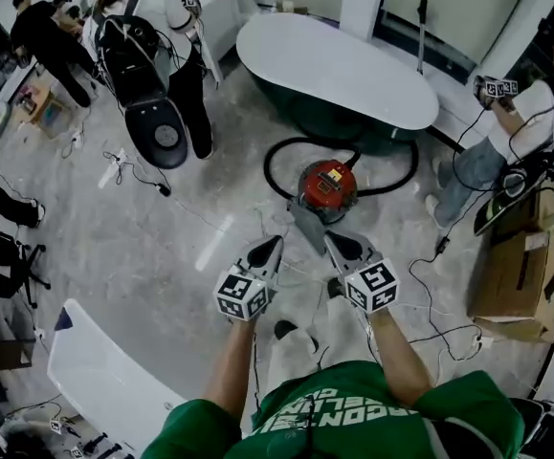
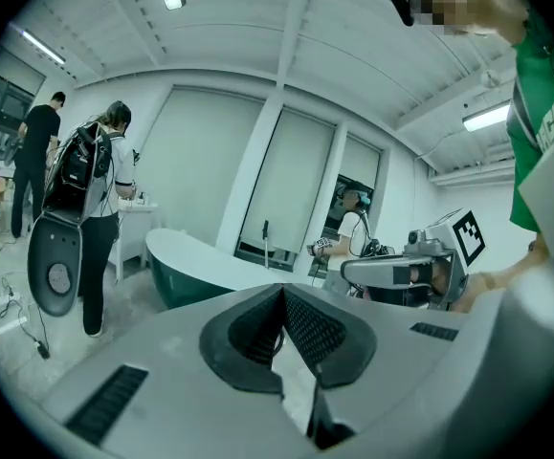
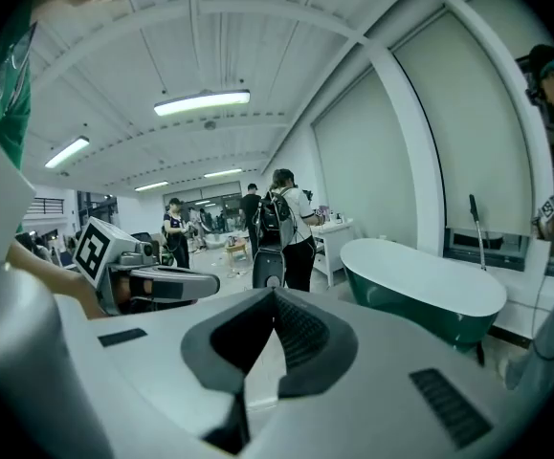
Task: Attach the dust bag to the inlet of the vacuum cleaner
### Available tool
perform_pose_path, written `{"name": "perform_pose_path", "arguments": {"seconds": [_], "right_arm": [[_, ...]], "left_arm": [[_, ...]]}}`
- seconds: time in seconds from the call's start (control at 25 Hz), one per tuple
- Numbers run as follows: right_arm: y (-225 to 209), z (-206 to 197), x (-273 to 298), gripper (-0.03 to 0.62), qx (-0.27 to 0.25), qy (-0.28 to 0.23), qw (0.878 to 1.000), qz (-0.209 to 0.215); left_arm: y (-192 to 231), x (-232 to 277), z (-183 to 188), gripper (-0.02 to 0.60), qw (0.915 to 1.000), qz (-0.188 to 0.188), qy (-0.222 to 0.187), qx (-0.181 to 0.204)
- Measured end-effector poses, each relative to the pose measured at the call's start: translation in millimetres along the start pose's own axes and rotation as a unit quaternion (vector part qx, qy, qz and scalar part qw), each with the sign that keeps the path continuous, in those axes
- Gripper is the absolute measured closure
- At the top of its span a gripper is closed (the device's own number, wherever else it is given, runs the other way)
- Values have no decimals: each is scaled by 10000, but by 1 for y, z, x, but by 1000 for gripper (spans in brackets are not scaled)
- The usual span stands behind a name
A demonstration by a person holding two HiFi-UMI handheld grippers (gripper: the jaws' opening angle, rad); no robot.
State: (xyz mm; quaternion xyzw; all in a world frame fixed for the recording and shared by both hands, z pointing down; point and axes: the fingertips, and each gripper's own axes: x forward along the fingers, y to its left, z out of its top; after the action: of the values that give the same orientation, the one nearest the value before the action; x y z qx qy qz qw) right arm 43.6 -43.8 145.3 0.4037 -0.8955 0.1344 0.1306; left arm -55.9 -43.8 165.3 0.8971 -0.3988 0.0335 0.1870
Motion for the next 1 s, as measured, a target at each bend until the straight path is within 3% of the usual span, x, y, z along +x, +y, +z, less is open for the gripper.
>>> {"name": "perform_pose_path", "arguments": {"seconds": [0.28,0.64,1.0], "right_arm": [[-48,31,-37,586,-48,-290,9995,65],[-151,33,-63,586,-263,-215,9976,609],[-232,50,-80,586,-665,10,9905,1203]], "left_arm": [[-44,40,28,578,9997,157,-162,82],[-79,136,58,578,9969,552,-550,135],[-118,210,68,578,9910,1061,-801,-142]]}}
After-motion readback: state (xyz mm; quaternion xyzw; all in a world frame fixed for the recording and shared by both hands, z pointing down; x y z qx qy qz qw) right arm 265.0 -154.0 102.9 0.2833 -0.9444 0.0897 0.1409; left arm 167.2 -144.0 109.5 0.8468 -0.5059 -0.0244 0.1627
